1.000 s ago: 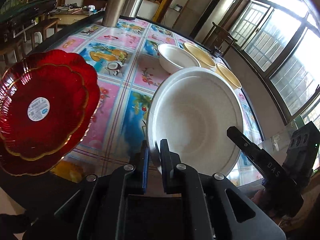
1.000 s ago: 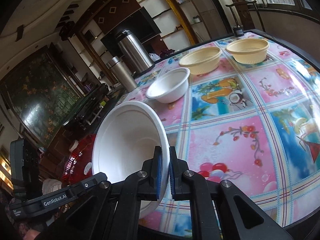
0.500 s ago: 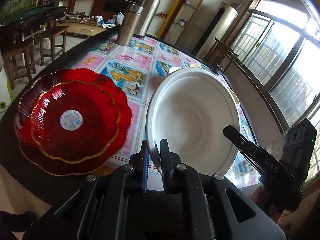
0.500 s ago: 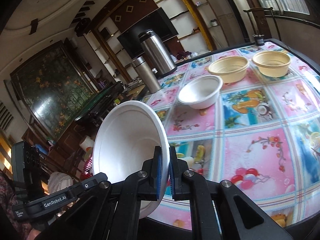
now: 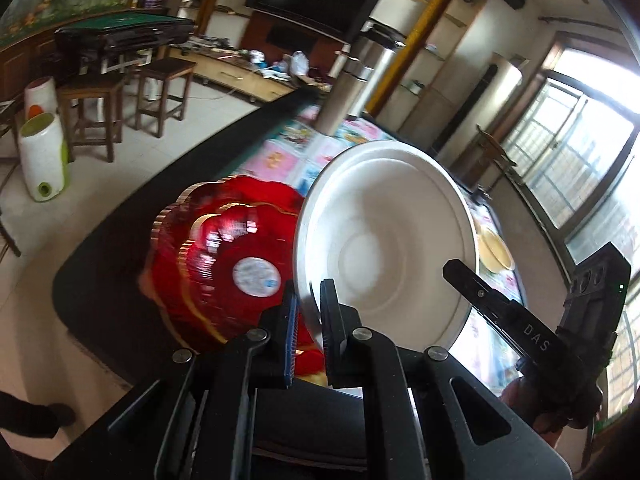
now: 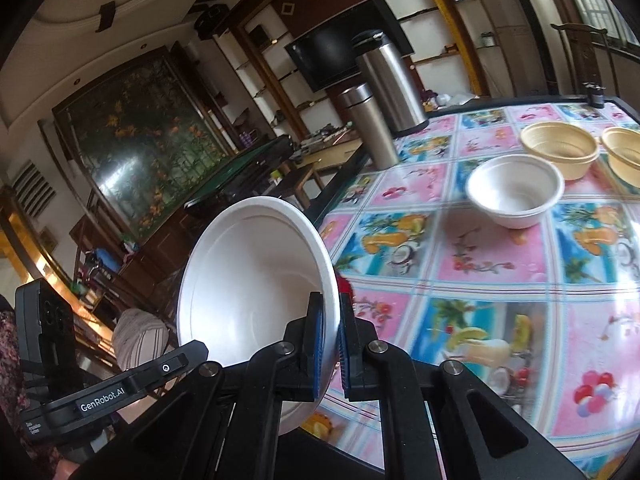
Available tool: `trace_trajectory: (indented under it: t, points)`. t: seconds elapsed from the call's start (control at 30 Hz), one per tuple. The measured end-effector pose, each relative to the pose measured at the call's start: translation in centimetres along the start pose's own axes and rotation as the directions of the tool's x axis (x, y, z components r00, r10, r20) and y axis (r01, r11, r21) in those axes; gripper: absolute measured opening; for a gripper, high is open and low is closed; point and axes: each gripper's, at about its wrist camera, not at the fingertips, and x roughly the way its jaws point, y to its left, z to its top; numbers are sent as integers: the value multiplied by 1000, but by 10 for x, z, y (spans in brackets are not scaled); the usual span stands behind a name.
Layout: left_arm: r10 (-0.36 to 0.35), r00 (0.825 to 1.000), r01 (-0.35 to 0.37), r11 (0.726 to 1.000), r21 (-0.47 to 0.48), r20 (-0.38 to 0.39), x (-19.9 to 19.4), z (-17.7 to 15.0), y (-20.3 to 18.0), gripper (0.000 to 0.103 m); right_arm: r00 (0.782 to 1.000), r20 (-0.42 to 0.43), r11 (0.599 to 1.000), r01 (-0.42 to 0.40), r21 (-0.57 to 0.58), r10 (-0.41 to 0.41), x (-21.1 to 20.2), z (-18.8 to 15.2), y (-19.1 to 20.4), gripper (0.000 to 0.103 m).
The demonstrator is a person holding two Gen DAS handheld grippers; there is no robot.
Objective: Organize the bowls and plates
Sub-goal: 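Lift the white bowl and carry it toward the red plate stack, then lower the white bowl onto the red plates and open both grippers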
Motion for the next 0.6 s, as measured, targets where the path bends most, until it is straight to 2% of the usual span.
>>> trace_trajectory:
  t: [0.27, 0.6]
  points:
    - [83, 996, -84, 996, -35, -13, 15, 5, 31, 8, 995, -103, 1000, -3, -4, 3, 51, -10, 14, 8]
    - [129, 990, -131, 991, -22, -63, 33, 5, 44, 8, 988, -145, 999, 41, -27, -44, 76, -21, 23, 8]
